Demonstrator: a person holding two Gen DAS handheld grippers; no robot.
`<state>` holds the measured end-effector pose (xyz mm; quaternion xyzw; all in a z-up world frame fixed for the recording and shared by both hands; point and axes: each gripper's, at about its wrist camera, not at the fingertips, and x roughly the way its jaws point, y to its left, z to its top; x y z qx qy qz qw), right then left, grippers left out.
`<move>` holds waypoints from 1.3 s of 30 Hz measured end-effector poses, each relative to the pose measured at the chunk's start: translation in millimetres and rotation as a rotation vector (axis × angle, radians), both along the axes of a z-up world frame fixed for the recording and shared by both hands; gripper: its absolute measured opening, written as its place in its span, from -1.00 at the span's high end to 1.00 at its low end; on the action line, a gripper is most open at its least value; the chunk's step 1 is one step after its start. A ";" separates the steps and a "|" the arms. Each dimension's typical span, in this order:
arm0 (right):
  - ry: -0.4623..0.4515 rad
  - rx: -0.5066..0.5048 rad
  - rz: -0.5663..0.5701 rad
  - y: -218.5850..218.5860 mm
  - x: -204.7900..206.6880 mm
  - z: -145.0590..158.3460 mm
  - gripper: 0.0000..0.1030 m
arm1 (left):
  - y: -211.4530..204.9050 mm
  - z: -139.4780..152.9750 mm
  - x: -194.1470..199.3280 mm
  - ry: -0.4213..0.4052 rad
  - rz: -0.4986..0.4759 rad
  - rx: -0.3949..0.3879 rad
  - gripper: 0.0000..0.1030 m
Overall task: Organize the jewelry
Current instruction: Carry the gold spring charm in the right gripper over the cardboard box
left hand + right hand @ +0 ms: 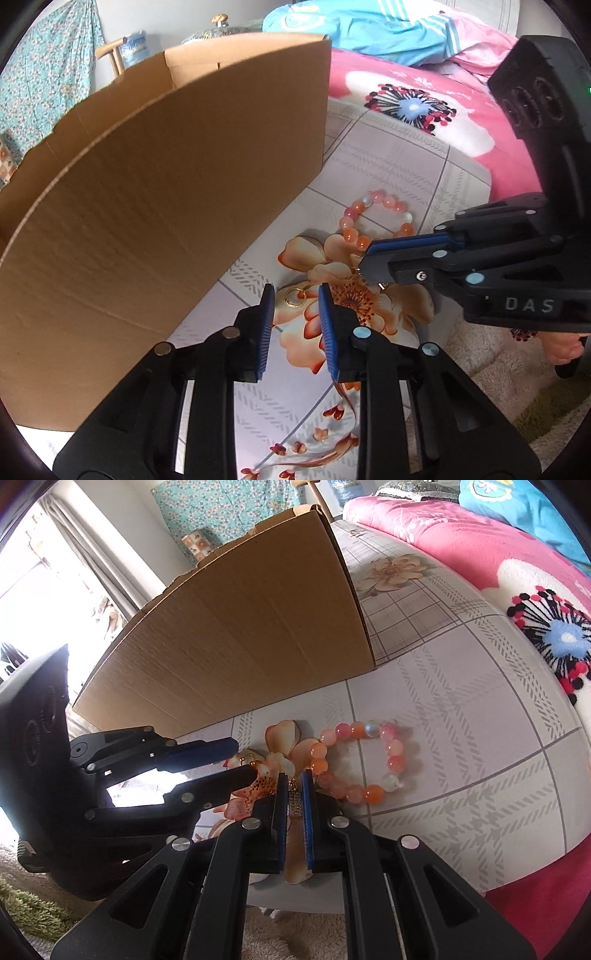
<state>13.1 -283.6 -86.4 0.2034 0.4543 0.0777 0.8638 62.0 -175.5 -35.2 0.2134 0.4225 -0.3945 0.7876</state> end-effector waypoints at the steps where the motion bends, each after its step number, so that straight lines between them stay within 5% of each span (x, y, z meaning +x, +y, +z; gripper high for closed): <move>1: -0.001 -0.001 -0.001 -0.1 0.1 0.1 0.85 | 0.3 -0.2 0.6 0.000 0.003 -0.002 0.56; 9: -0.003 0.006 -0.005 -1.9 -1.9 0.7 0.85 | -1.8 1.1 -1.4 -0.012 -0.008 0.001 0.79; 25: -0.034 0.048 -0.012 -7.2 -4.8 7.8 0.85 | 10.3 13.9 0.6 -0.001 0.004 -0.027 0.79; 39: -0.174 0.235 -0.037 -34.3 -11.4 43.9 0.85 | 39.4 60.9 -2.4 -0.004 0.009 -0.192 0.79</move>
